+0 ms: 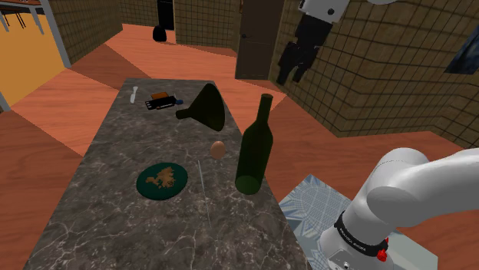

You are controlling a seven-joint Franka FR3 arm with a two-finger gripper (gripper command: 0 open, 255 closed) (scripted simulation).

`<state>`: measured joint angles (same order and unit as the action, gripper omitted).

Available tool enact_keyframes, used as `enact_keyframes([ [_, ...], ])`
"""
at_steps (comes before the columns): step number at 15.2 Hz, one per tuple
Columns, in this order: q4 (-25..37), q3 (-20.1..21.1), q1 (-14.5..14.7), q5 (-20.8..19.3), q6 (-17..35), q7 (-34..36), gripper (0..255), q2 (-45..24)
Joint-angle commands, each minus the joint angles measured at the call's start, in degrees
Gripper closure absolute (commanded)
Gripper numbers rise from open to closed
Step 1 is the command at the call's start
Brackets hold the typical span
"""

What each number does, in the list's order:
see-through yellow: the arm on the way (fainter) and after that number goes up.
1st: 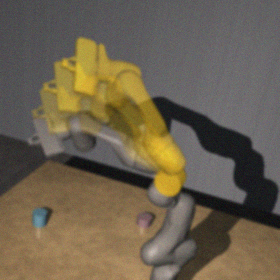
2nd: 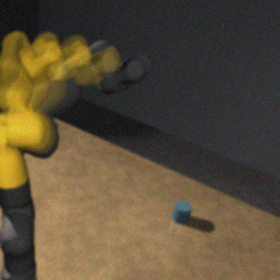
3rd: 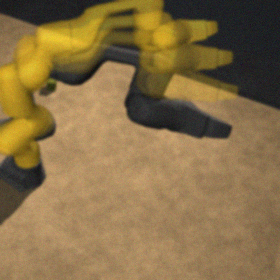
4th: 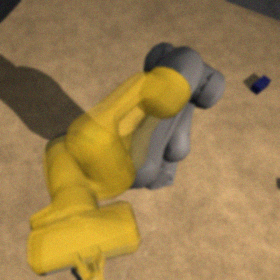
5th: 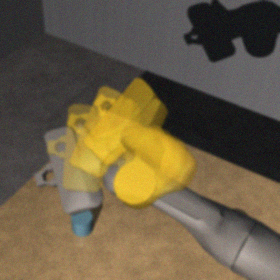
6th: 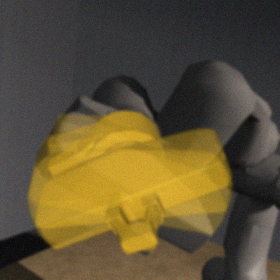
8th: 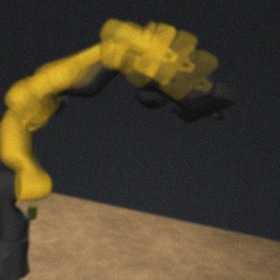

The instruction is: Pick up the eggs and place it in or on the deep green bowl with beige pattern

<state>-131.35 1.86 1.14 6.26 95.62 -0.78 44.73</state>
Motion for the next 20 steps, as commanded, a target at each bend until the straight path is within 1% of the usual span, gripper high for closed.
enact_keyframes([
  [1,0.00,0.00,0.00,0.00,0.00,0.00,0,0.00],
  [10,-0.70,4.11,-0.62,3.74,10.21,8.20,0,-15.84],
  [15,0.92,5.84,-0.73,5.39,15.33,12.41,0,-25.95],
  [20,3.91,7.05,-0.62,6.73,19.77,16.36,0,-36.65],
])
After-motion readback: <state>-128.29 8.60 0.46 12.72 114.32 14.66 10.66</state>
